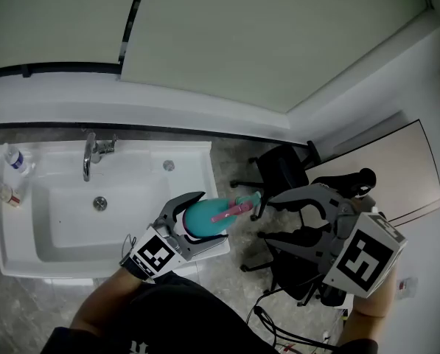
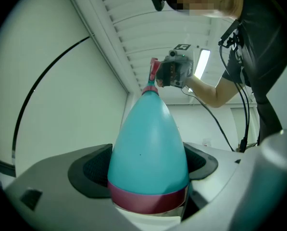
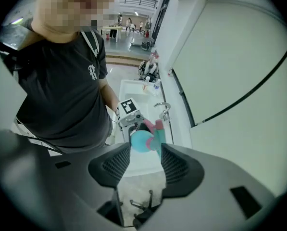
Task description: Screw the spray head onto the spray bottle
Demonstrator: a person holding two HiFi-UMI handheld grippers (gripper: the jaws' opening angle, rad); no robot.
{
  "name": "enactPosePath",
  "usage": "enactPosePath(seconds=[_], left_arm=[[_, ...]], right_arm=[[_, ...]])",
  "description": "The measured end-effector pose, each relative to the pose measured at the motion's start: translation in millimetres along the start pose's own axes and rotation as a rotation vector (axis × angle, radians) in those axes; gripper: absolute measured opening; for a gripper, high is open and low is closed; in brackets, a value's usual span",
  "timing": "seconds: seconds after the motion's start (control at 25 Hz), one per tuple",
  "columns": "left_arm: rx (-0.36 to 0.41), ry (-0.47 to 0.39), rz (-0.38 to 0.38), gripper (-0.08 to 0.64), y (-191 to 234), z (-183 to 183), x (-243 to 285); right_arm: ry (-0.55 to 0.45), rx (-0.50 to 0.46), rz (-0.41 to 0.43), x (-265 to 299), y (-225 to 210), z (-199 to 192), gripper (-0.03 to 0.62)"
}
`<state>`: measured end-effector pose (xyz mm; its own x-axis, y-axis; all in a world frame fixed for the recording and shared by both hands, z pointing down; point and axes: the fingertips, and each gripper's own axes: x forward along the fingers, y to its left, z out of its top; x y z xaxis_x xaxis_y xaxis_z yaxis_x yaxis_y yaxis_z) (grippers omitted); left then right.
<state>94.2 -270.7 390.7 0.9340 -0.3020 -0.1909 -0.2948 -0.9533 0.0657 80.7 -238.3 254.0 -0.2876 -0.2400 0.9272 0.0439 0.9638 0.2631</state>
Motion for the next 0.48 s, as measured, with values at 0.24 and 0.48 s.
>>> enactPosePath(seconds=[0.24, 0.48], left_arm=[[0.003, 0.002, -0.029, 0.42, -7, 4, 2], [0.151, 0.16, 0.134, 0.42, 14, -16, 0]], right_arm=[[-0.087, 0.123, 0.055, 27, -23, 0, 0.193], [-0.064, 0.547, 0.123, 51, -35, -19, 0.091]])
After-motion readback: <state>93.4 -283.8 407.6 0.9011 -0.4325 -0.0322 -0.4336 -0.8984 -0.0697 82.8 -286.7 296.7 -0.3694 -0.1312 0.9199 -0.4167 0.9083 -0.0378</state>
